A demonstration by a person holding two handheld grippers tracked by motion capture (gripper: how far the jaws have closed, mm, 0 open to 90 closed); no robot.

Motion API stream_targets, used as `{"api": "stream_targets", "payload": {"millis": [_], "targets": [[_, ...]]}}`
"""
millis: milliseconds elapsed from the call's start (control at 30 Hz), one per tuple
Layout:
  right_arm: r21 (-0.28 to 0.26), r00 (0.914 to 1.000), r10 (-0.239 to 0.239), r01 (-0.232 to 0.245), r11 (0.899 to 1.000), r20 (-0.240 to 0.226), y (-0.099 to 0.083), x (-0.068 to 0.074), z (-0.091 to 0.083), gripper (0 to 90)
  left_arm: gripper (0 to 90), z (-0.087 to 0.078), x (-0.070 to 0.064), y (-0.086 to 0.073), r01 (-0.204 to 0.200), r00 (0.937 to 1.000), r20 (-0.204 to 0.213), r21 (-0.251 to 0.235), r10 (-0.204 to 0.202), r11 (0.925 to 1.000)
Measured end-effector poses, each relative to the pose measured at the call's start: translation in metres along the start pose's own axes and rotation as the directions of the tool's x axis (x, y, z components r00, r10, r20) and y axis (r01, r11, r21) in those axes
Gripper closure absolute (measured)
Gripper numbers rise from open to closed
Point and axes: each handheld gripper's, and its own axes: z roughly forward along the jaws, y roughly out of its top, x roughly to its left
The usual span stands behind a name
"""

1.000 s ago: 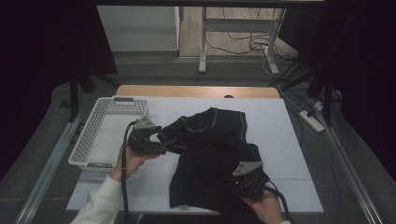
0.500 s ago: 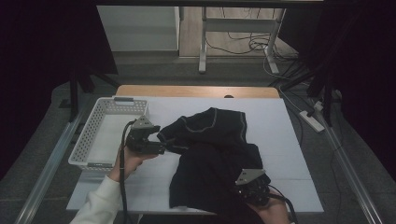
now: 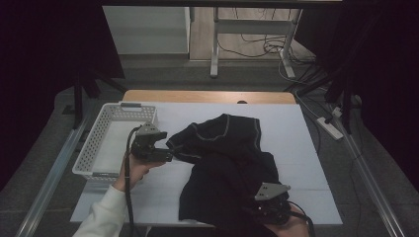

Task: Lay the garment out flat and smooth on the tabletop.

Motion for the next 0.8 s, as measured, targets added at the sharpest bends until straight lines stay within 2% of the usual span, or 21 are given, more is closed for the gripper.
{"api": "stream_targets", "payload": {"millis": [133,200,333,433,533,667,800], "targets": [[-0.036,0.9993,-0.038,0.038,0.999,0.008,0.012,0.012,0.005,39.1,19.8,0.000,-0.001,0.000,-0.001,1.0000,0.000,-0.001,0.001,1.0000],[-0.045,0.9979,-0.062,0.063,0.997,0.021,0.018,0.018,0.010,37.0,19.8,0.000,-0.001,0.001,-0.002,1.0000,0.001,-0.001,0.002,1.0000],[-0.052,0.9954,-0.096,0.096,0.994,0.003,0.032,0.022,0.016,34.8,19.8,0.000,-0.002,0.001,-0.003,1.0000,0.001,-0.002,0.004,1.0000],[-0.084,0.9962,-0.078,0.075,0.994,-0.038,0.041,0.021,0.017,34.5,19.8,0.000,-0.002,0.001,-0.005,1.0000,0.004,-0.003,0.005,1.0000],[-0.089,0.9951,-0.069,0.062,0.994,-0.071,0.047,0.023,0.023,31.7,19.8,0.002,-0.002,0.001,-0.003,1.0000,0.005,0.001,0.003,1.0000],[-0.086,0.9908,-0.086,0.077,0.993,-0.104,0.056,0.029,0.039,29.0,19.8,0.005,-0.004,0.001,-0.008,1.0000,0.006,0.009,0.008,0.9999],[-0.075,0.9827,-0.104,0.094,0.993,-0.153,0.068,0.036,0.056,27.5,19.7,0.006,-0.005,0.001,-0.007,0.9999,0.009,0.009,0.007,0.9999]]}}
